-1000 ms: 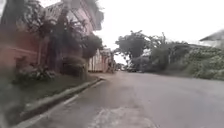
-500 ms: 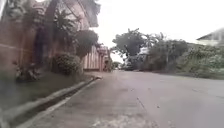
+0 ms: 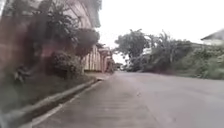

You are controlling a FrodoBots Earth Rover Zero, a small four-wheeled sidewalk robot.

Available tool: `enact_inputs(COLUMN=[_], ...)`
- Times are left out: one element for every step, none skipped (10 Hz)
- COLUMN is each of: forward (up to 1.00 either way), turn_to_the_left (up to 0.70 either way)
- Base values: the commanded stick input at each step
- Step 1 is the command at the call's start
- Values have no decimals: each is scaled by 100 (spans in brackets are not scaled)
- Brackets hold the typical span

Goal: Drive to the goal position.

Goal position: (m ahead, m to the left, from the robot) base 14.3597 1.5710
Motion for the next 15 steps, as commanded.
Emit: enact_inputs(forward=[70, 70, 70, 70, 70, 70, 70, 70, 70, 70, 70, 70, 70, 70, 70], turn_to_the_left=[-7, -21, -35, -35, -35, -35, -35, -35, -35, -14, 0, 0, 0, 0, 0])
